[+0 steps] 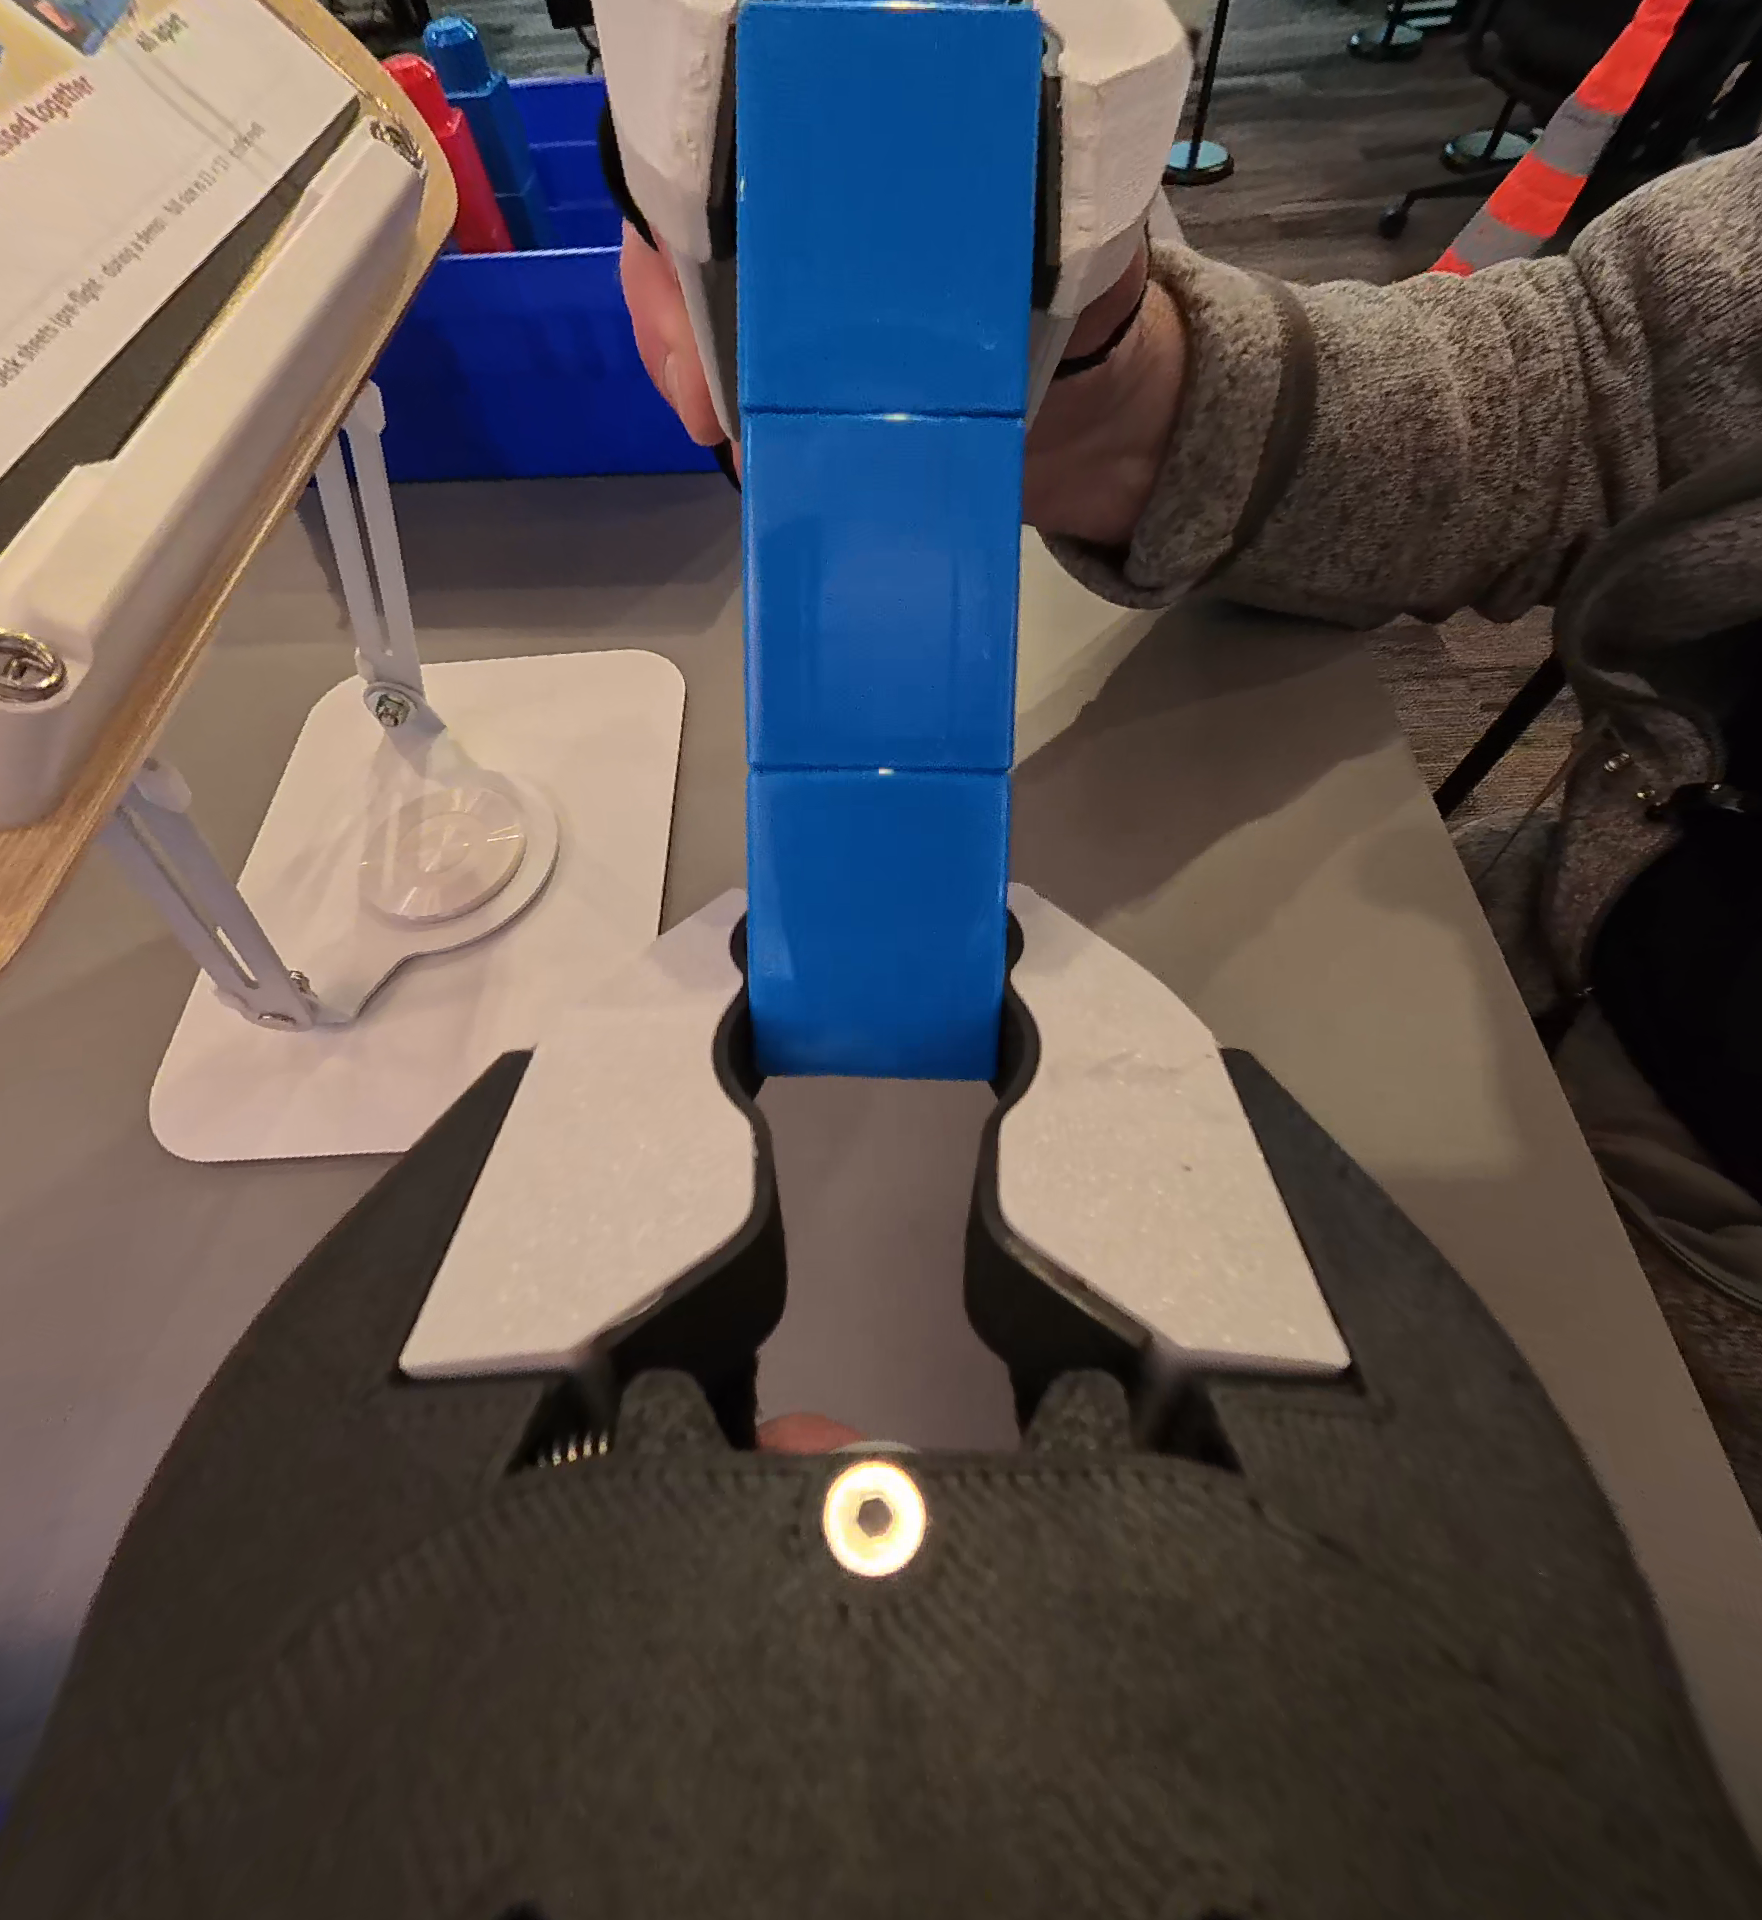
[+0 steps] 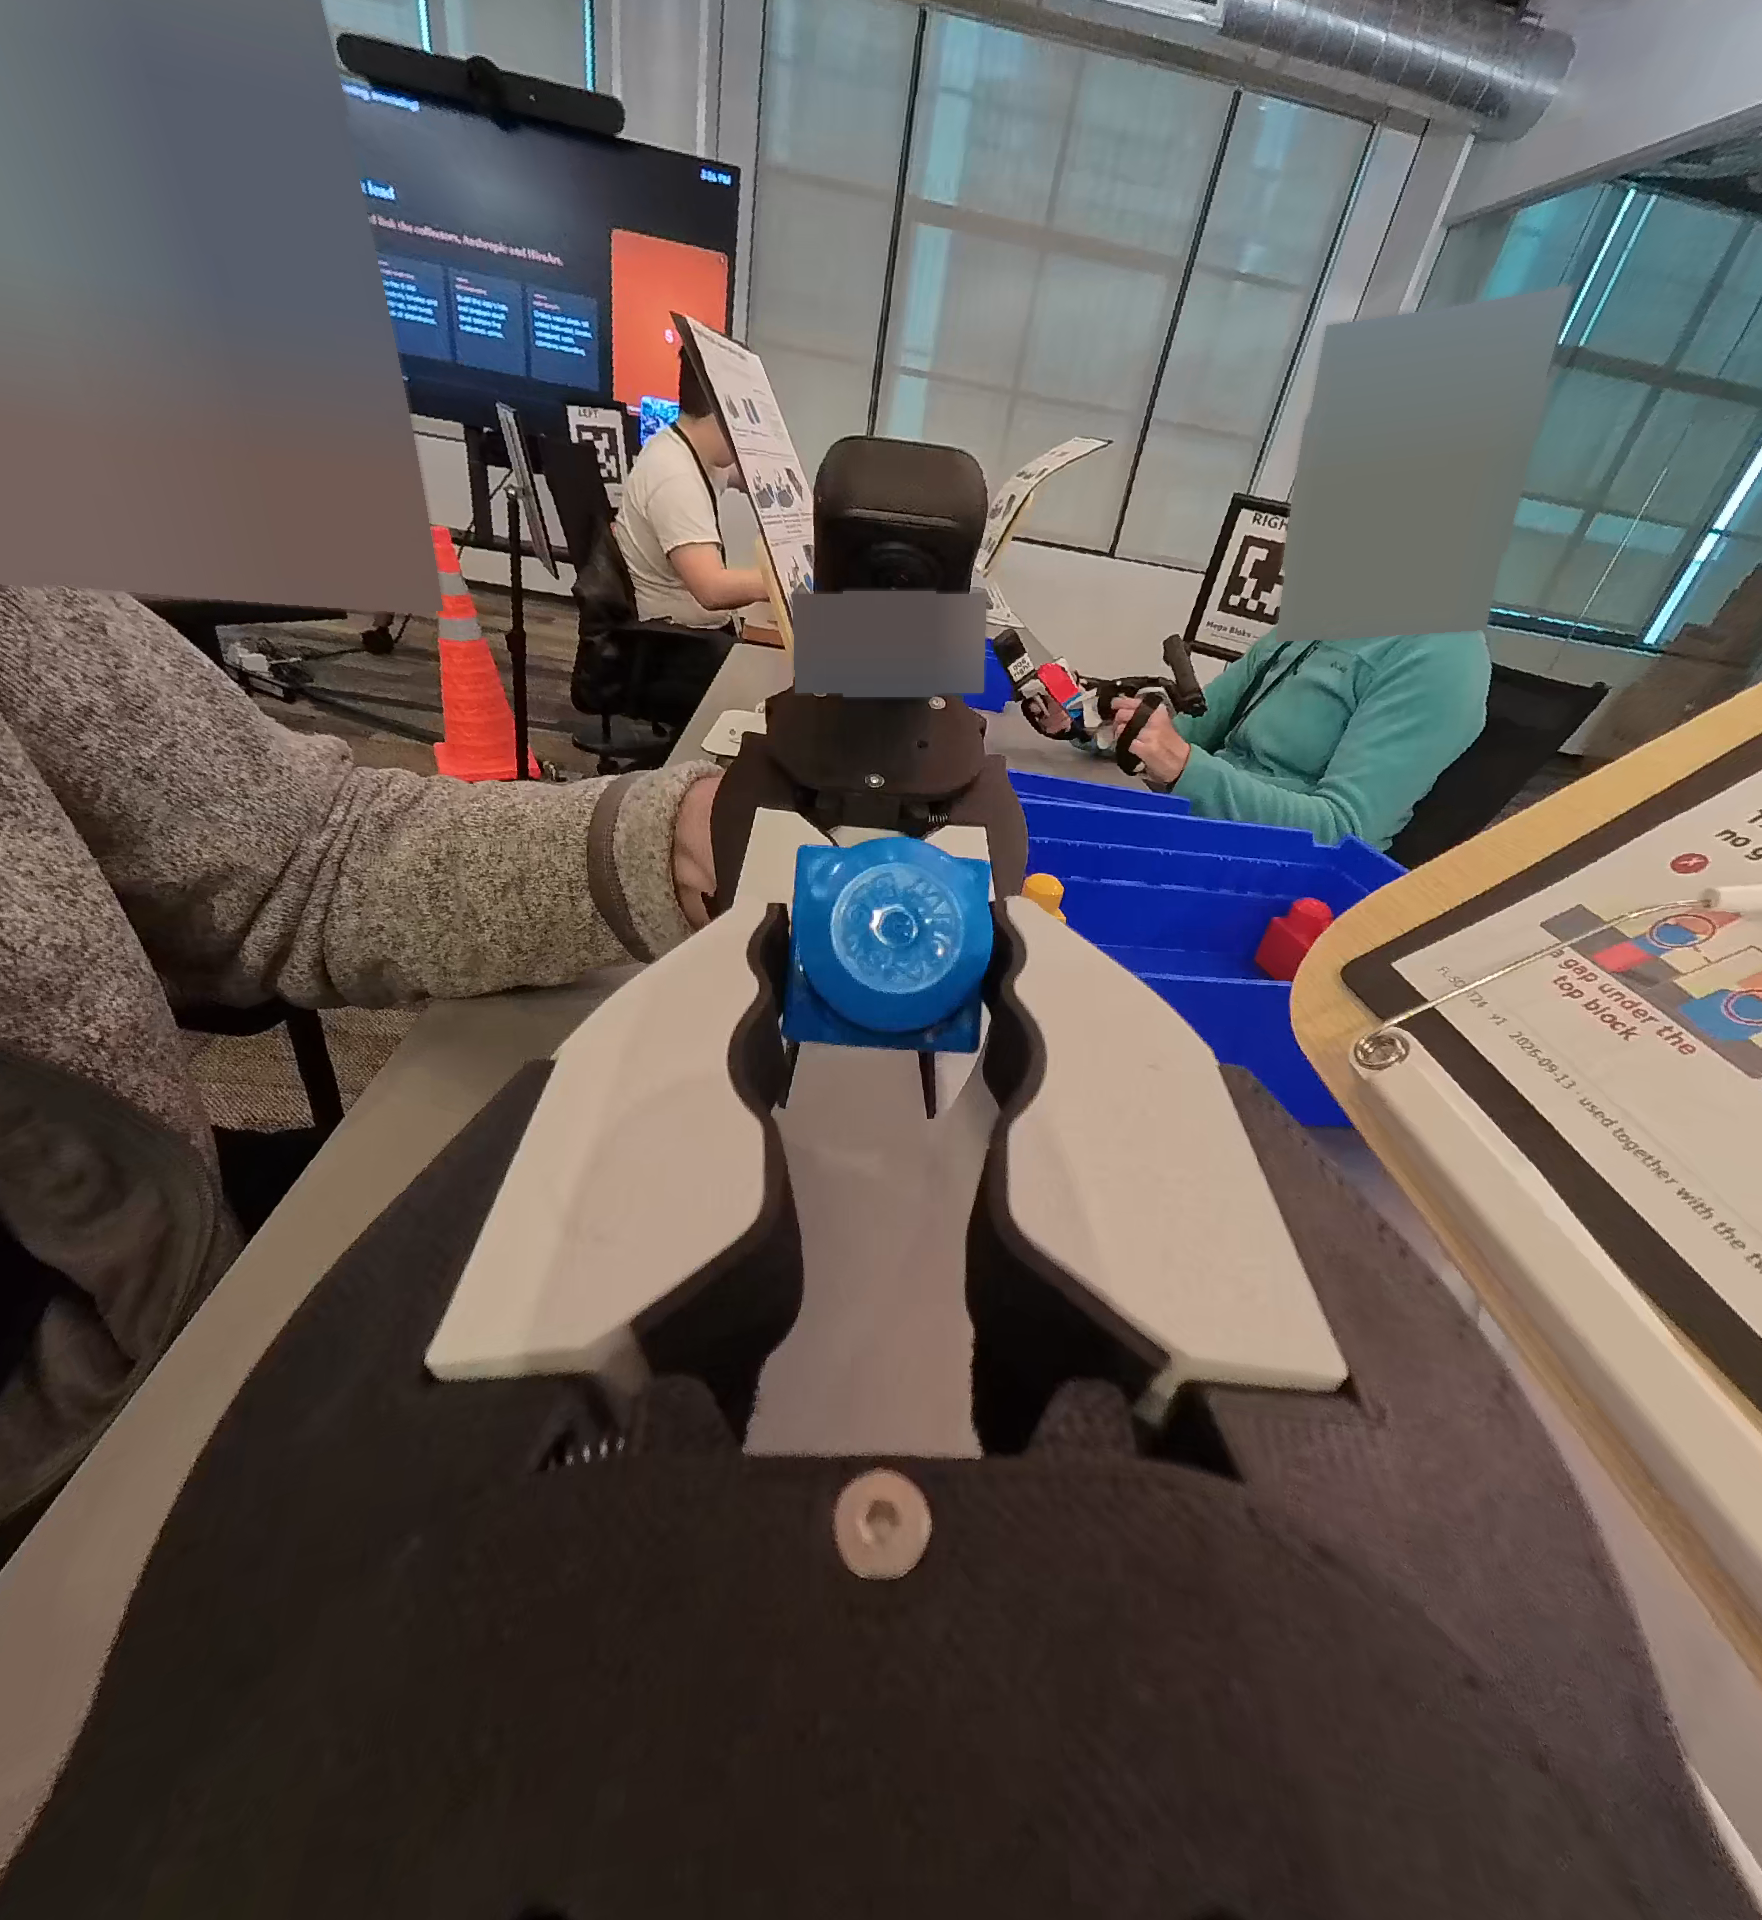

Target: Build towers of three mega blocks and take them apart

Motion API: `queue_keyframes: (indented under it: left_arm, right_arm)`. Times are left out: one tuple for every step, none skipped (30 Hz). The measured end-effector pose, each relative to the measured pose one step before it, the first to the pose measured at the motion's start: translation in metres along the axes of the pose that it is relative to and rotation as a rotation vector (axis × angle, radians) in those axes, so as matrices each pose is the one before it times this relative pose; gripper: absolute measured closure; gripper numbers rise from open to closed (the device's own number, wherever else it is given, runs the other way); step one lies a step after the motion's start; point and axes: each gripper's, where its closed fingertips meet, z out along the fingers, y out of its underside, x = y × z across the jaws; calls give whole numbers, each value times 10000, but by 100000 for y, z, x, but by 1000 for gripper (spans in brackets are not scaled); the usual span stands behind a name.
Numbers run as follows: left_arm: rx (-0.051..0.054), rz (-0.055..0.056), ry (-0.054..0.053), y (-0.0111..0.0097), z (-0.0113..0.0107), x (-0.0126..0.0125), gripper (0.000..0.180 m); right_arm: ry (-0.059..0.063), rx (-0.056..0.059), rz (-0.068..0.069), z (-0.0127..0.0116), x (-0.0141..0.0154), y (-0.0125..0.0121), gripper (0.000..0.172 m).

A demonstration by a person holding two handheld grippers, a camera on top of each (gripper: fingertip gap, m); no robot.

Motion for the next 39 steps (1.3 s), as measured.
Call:
queue_keyframes:
  left_arm:
    - [-46,9,7,33,-7,31,142]
    - [-69,34,-94,85,-24,-119,142]
    - [47,-6,12,-58,-37,24,142]
    - [21,-35,47,-45,-12,60,142]
    - [-64,-13,-47,58,23,-54,142]
    - [30,-33,7,-100,7,44,142]
    - [45,-10,19,-152,-10,80,142]
    - [-235,150,-108,189,75,0,142]
    - [-253,110,-88,288,100,-9,142]
    - [-36,-1,7,117,90,14,142]
    - [23,-5,58,60,104,55,142]
    - [-85,3,22,137,145,44,142]
    - [-116,24,-66,137,105,-67,142]
    - [18,-10,7,-34,31,11,142]
    - [11,-18,-34,-22,-14,-56,142]
    - [-150,11,-145,179,-11,-190,142]
    - [48,0,3,-71,-49,13,142]
    - [225,-29,31,-326,-84,10,142]
    - [44,39,-30,-145,-69,5,141]
    - [-245,162,-226,150,-106,-196,141]
    - [-447,328,-351,364,-132,-241,141]
    - [-385,273,-242,309,-138,-92,141]
    - [-285,160,-167,250,-70,-49,141]
    - [-241,149,-231,229,-3,-171,141]
    - [-244,125,-143,248,10,-72,141]
    - [-146,87,-60,144,20,19,141]
    - [-58,39,-82,5,-20,-40,141]
    - [-60,64,-94,-1,-11,-47,141]
    - [-208,101,-35,202,-4,54,141]
    - [-180,125,-155,169,-58,-116,141]
    - [-41,77,-21,21,-76,50,141]
    - [39,-1,64,-92,-72,124,141]
    - [22,22,-20,-84,-84,-1,141]
    - [72,37,-33,-143,-89,8,141]
    - [58,37,-21,-141,-73,33,141]
    - [-118,53,-112,89,11,-97,141]
    - [-188,66,-76,216,79,-43,142]
    - [26,66,-35,-55,-15,36,142]
    - [132,-34,17,-205,-87,22,142]
  right_arm:
    - [-20,-25,-25,0,-43,17,134]
    - [36,-91,-70,12,22,107,134]
    - [6,-53,-40,-8,-8,61,135]
    - [3,-20,-26,-28,-9,10,134]
    - [16,-68,-49,-29,12,70,134]
    - [8,-81,-60,-56,1,54,134]
    - [-12,-4,-11,-78,-27,-79,134]
    - [-37,7,-7,-7,-80,-46,134]
    - [-44,-27,-43,58,-106,50,134]
    - [-5,-20,-27,85,-67,9,134]
    - [-12,9,-12,60,-61,-54,134]
    - [-30,-20,-18,25,-62,-12,134]
    - [10,-97,-42,-2,18,119,134]
    - [-2,-79,-16,-67,7,103,134]
    - [1,-28,11,-60,35,46,134]
    - [69,-52,-31,28,90,91,134]
    - [26,-56,0,-1,42,22,135]
    - [6,-14,8,-111,48,-142,135]
    - [-4,-113,10,-149,66,13,135]
    - [25,-238,-5,-112,88,314,135]
    - [-46,-387,-67,-5,-63,607,135]
    - [20,-418,-102,52,-22,641,131]
    - [43,-281,-161,58,-63,358,129]
    - [-34,-277,-145,122,-175,341,132]
    - [-53,-332,-127,151,-160,449,135]
    - [-61,-193,-85,42,-108,326,135]
    - [-48,-73,-23,-6,-58,154,135]
    - [26,15,-157,-23,-41,11,135]
    - [-23,-153,-121,37,-122,198,135]
    - [10,-310,-168,113,-110,422,135]
    - [12,-226,-126,100,-88,389,135]
    - [-57,-166,-50,49,-99,343,135]
    - [-19,-85,-10,30,-38,214,135]
    - [18,54,-42,-23,-18,-49,135]
    - [-8,25,-64,-49,-61,-86,136]
    - [28,-166,-49,42,8,160,135]
    - [55,-75,-72,65,16,74,135]
    - [-11,-91,-43,46,-64,131,135]
    - [13,-113,-77,-5,-32,129,135]
